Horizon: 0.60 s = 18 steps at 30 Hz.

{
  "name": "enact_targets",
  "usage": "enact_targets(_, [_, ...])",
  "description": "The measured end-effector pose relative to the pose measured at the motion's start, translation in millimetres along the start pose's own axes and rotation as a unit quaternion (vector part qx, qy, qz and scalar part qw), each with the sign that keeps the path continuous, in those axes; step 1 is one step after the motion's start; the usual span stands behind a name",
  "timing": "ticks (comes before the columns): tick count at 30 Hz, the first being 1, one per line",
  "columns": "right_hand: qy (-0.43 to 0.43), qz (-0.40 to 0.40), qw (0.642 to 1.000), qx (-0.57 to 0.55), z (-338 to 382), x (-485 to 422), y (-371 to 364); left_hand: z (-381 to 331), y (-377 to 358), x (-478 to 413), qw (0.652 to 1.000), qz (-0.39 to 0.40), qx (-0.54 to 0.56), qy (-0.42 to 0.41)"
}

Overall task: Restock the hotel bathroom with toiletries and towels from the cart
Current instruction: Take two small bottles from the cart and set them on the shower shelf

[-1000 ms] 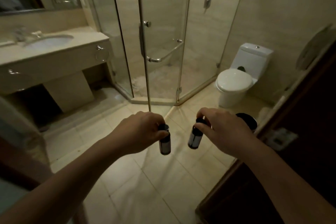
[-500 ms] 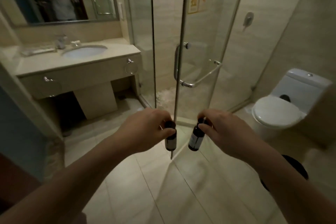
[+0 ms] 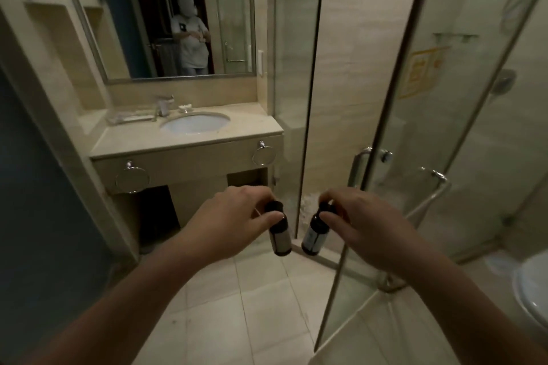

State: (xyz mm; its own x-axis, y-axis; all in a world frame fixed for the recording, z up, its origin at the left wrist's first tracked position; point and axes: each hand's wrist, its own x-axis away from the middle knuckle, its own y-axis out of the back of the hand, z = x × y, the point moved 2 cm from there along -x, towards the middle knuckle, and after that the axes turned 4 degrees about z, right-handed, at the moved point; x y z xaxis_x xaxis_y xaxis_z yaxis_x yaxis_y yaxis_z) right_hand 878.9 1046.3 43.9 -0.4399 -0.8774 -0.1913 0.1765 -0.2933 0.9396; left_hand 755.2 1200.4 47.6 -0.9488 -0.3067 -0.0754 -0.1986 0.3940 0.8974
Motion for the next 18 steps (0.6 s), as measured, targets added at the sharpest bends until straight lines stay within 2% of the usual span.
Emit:
enact_targets(8, [-0.006,-0.011,0.999,-0.046,-19,-119,-38,79,17,-97,0.999,0.005,-0.04,0.017])
enact_targets(12, [-0.056,-0.011,0.995,-0.085,-34,-191,-49,126,39,-163,0.995,0.011,-0.096,-0.003])
enact_targets(18, [-0.122,-0.037,0.99,-0.058,-61,-291,-52,188,73,-265,0.996,0.046,-0.052,-0.051])
